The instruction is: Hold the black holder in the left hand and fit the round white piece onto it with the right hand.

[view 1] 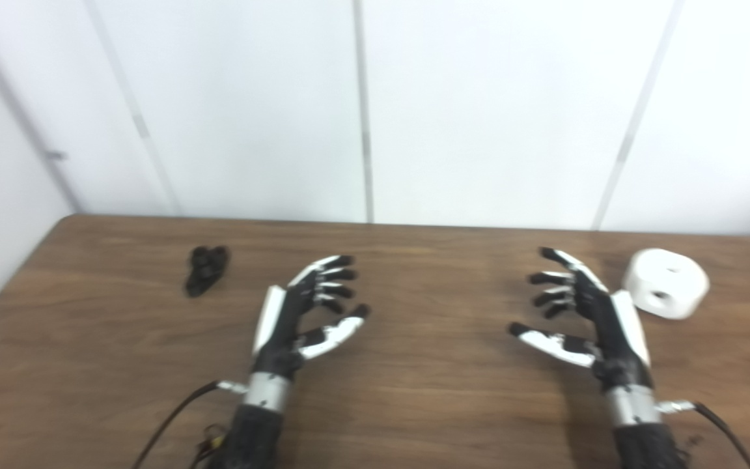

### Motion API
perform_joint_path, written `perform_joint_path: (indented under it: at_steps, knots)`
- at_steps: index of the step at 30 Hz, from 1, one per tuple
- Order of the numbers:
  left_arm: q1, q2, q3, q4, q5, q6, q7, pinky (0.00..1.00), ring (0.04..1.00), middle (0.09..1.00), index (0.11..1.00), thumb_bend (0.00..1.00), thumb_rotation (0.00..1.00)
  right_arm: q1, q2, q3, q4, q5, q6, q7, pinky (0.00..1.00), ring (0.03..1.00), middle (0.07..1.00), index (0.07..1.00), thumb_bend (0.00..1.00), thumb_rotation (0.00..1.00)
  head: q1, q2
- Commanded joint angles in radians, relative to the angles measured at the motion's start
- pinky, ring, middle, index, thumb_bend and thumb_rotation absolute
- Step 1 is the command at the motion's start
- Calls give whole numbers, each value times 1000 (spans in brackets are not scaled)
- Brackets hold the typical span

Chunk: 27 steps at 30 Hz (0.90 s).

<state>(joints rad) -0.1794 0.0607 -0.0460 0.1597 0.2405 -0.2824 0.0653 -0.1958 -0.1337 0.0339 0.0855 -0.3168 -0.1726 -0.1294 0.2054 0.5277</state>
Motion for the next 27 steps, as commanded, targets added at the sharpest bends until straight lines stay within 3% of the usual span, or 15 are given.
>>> perform_joint_path:
  at_steps: [1, 11, 27]
  knots:
    - [-27, -11, -6, -16, 11, -25, 18, 542, 648, 727, 773, 569, 127, -20, -21, -13, -26, 24, -53, 4, 452, 553, 672, 808, 544, 8, 15, -2]
    - [-46, -39, -30, 50, 38, -39, 37, 533, 654, 734, 765, 582, 152, -18, -54, -39, 9, 68, -73, 15, 446, 548, 676, 792, 538, 0, 157, -49]
    - [-51, -47, -40, 58, 41, -32, 52, 522, 646, 721, 741, 561, 120, -5, -55, -61, -42, 103, -3, 44, 484, 572, 685, 789, 529, 0, 198, -75]
